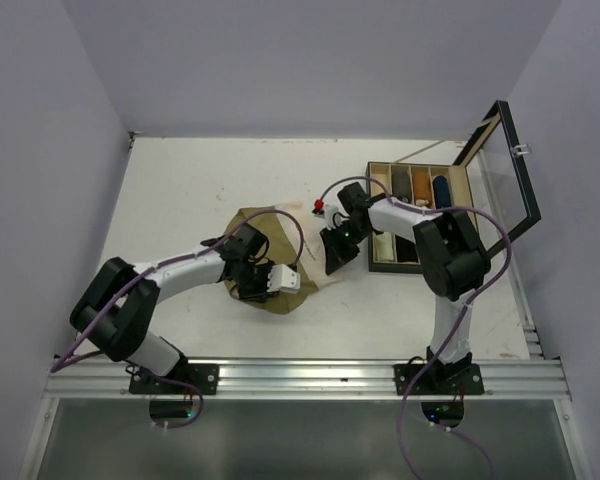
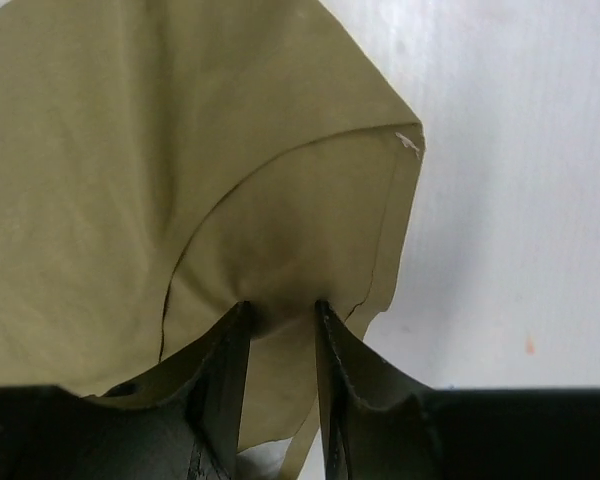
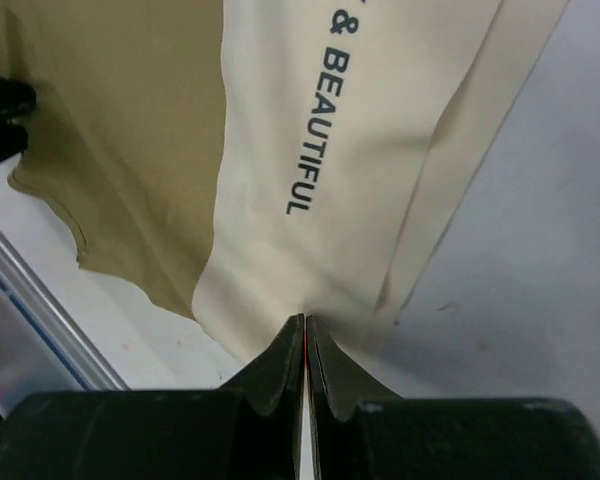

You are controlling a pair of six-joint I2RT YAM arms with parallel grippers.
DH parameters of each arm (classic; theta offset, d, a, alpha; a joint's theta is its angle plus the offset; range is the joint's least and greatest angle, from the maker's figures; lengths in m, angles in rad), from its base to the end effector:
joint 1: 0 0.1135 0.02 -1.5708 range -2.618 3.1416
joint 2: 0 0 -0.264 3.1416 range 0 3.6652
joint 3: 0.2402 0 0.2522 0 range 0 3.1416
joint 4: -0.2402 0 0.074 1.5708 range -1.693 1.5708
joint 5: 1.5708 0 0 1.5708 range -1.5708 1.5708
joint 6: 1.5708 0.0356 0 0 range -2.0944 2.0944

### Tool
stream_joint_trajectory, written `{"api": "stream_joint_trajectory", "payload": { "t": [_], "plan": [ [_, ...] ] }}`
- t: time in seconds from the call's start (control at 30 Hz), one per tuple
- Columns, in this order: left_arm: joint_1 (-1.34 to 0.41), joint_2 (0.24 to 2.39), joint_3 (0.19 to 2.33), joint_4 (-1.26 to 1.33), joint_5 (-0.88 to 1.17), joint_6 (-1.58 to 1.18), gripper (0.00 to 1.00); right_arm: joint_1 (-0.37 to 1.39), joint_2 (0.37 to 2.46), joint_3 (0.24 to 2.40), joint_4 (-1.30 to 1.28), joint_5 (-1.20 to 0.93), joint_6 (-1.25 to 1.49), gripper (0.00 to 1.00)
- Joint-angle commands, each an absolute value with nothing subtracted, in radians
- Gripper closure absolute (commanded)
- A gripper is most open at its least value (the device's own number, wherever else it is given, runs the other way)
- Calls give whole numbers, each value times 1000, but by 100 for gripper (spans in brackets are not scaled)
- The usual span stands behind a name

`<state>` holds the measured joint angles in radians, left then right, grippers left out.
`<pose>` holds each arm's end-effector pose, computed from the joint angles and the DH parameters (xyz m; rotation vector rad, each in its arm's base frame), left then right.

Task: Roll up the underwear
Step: Flatten the underwear

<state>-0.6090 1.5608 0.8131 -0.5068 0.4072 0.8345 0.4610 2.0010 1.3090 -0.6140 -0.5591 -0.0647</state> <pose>0.2142 -0.1666 0.1535 1.8775 1.9966 -0.5128 0.3358 0.1878 0.1428 -0.8504 2.7389 0.8817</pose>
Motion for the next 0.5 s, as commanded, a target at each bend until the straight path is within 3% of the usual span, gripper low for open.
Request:
{"api": "stream_joint_trajectory", "payload": {
  "t": [0.0,0.23,0.47],
  "plan": [
    [-611,1511,687,-696,368,1008,65,485,1902,1244,-658,-652,-84,93],
    [-577,1353,725,-790,448,1086,48,497,1755,1249,-689,-847,-133,85],
    [-577,1315,890,-828,546,1005,46,587,1775,1301,-721,-743,-195,84]
  ]
}}
